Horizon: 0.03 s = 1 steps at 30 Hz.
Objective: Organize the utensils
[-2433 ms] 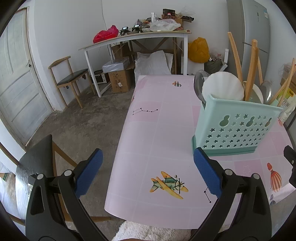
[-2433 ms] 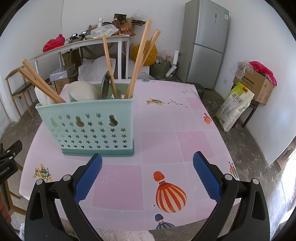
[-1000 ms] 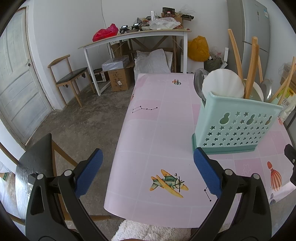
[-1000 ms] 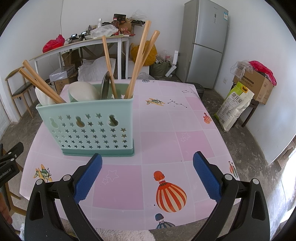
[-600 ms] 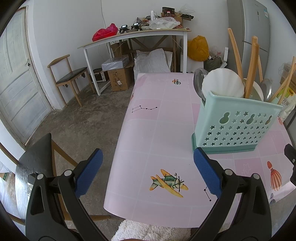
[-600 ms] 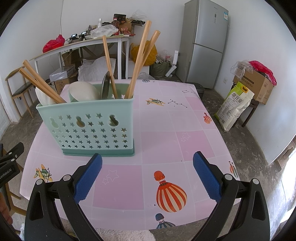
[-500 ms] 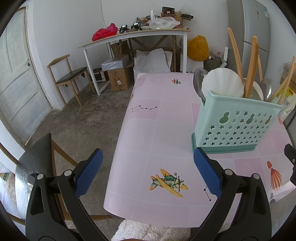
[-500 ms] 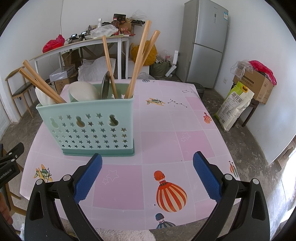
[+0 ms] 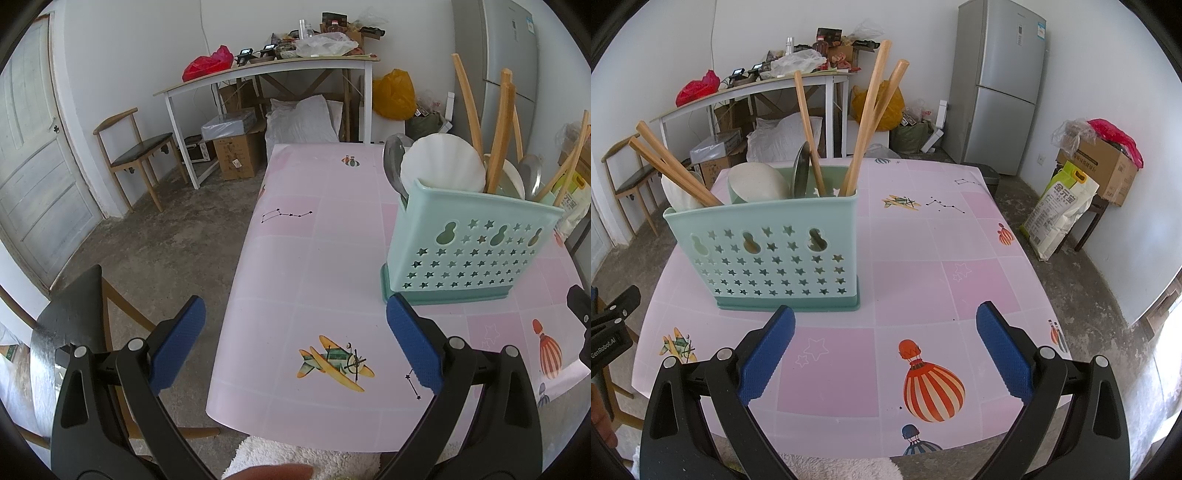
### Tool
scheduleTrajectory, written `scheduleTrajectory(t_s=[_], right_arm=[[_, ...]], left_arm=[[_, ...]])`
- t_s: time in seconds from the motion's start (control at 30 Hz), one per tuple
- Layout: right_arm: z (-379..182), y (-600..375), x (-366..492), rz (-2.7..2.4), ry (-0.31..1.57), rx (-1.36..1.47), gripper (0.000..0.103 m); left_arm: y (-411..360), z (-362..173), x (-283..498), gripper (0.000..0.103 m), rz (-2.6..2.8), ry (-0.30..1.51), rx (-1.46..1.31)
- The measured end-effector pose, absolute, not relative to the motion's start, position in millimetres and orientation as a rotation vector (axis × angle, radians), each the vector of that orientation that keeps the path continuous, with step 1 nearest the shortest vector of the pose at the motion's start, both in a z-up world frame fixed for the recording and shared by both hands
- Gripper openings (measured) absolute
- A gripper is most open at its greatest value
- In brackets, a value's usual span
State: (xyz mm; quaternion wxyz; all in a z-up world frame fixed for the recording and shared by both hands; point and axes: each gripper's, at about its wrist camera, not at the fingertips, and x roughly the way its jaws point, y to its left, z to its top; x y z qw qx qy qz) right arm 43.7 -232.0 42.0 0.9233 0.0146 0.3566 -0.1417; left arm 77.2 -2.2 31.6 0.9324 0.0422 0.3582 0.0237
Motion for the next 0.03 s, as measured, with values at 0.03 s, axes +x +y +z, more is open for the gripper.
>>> scheduleTrajectory(t_s=[0.03], right_arm=[[42.1, -232.0, 43.8, -0.291, 0.732, 0.03, 0.096]], left_arm=[[-2.3, 31.4, 77.0, 0.095, 0.048, 0.734, 0.086]])
